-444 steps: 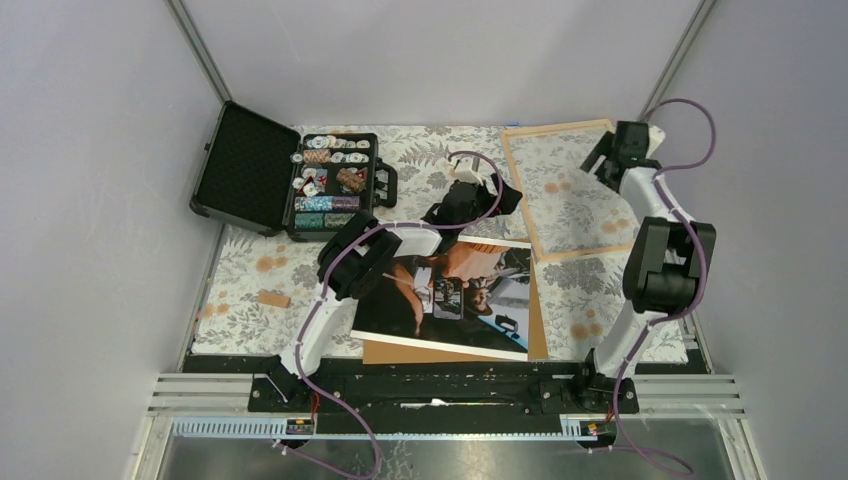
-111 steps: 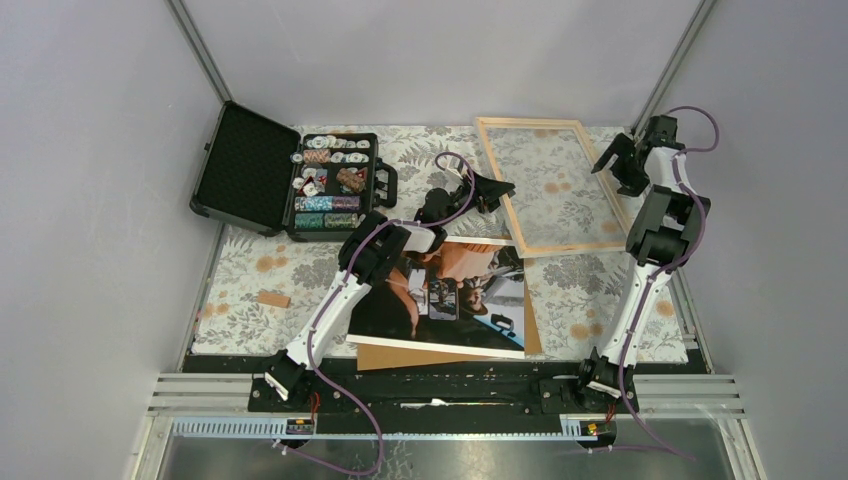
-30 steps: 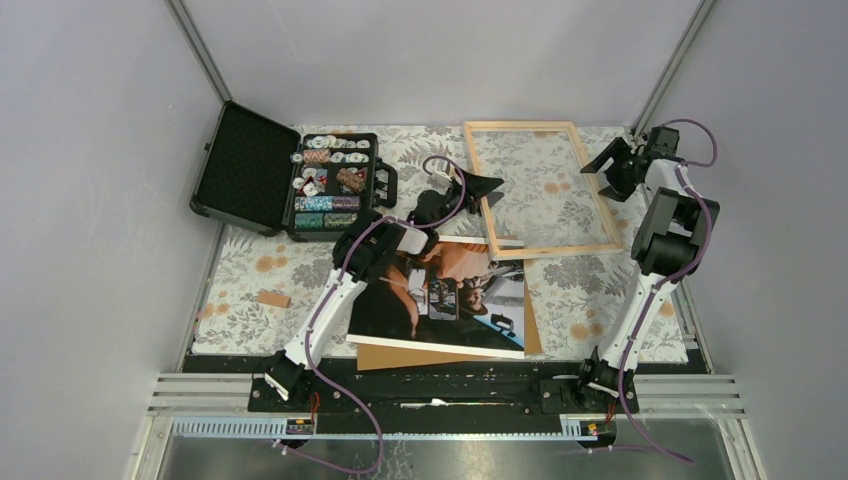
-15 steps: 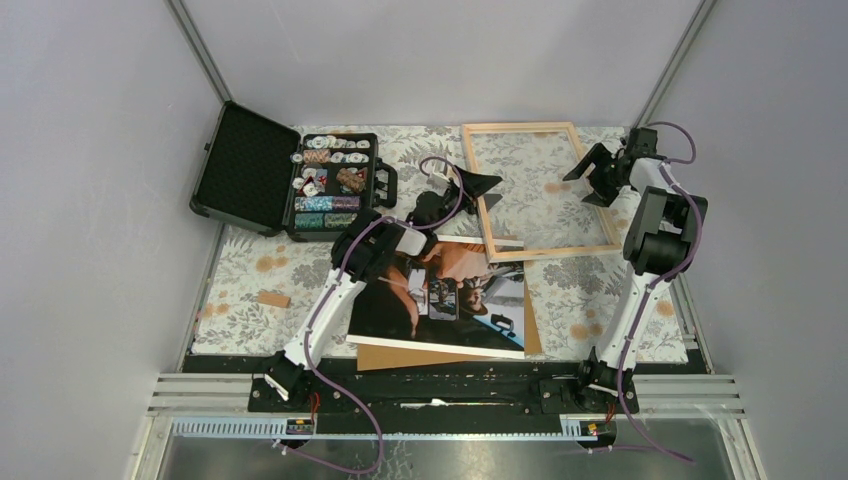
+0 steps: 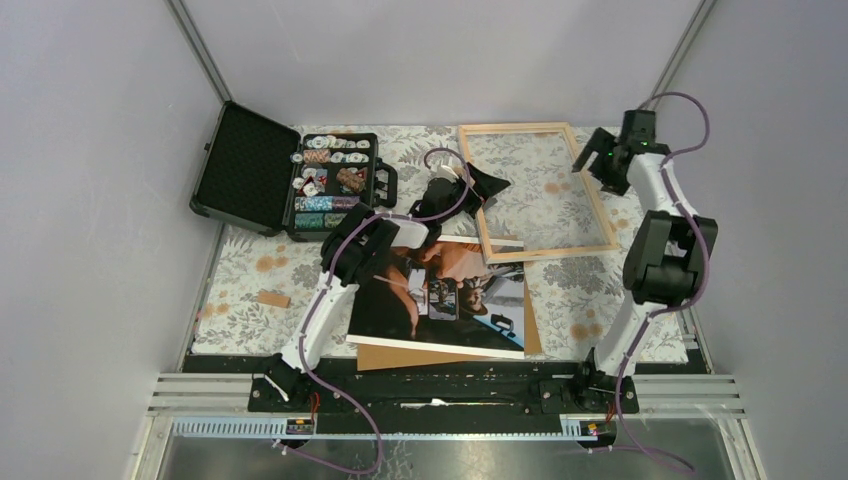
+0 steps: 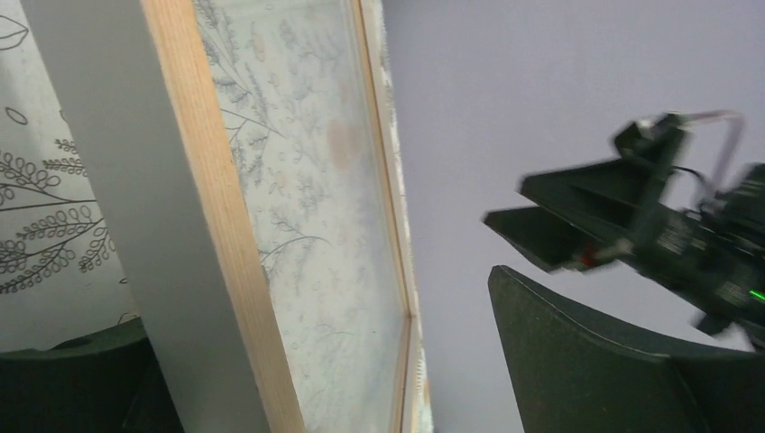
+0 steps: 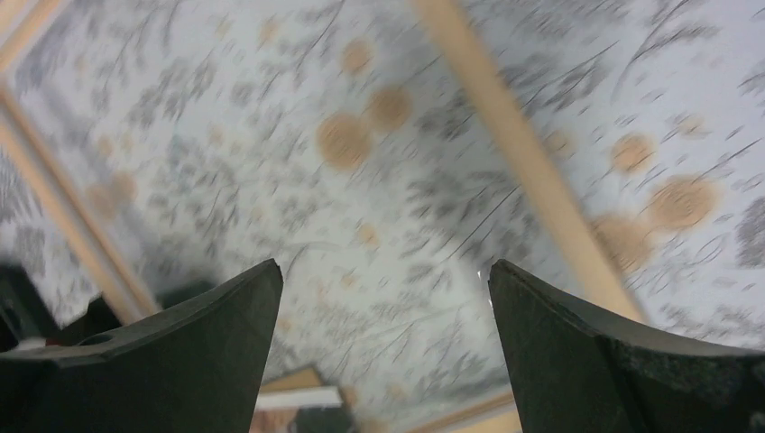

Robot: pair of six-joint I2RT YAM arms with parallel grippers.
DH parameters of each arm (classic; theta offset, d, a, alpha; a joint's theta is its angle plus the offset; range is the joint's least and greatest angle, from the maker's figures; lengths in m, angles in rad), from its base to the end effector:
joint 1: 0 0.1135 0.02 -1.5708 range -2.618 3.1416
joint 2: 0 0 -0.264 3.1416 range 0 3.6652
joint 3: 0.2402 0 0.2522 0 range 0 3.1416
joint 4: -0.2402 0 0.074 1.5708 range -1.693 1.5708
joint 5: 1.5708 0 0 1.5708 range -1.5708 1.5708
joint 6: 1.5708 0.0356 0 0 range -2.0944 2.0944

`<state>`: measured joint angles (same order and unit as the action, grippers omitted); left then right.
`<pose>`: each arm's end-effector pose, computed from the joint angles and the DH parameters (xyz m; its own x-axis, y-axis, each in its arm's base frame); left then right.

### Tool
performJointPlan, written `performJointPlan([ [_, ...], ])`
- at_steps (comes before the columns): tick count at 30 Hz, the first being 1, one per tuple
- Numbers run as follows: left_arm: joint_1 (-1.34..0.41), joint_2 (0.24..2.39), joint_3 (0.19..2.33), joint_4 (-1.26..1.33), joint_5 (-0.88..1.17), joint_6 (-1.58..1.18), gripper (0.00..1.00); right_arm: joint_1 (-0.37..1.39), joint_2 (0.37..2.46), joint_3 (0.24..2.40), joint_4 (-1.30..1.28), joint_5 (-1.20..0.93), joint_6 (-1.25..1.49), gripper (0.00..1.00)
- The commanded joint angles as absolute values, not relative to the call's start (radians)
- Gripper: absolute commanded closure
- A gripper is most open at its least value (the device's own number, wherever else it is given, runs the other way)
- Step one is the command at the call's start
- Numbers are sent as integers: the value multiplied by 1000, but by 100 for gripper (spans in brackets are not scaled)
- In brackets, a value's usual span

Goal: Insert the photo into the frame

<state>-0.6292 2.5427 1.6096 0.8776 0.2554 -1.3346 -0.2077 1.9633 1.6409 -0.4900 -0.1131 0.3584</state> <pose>0.4316 -0.3253 0.0952 -0.7624 -0.6086 -0.2200 0.1374 0.1801 -0.9740 0.4388 -0.0884 0.2573 -0.6200 0.4868 -0.6153 0.3699 0.8730 0.3180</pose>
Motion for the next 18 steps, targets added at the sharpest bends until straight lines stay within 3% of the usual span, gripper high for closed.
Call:
performJointPlan([
  [1, -641, 2513, 1599, 621, 171, -1165, 1, -60, 1775, 1462, -455, -69, 375, 8],
  [6, -659, 2482, 1604, 566, 122, -1101, 1, -37, 1587, 1115, -293, -316, 611, 8],
  [12, -665, 2489, 1621, 554, 124, -1085, 1, -82, 1325, 776, -96, -366, 885, 6],
  [18, -672, 2494, 1621, 587, 177, -1097, 1, -158, 1234, 428, 346, -358, 1171, 17],
])
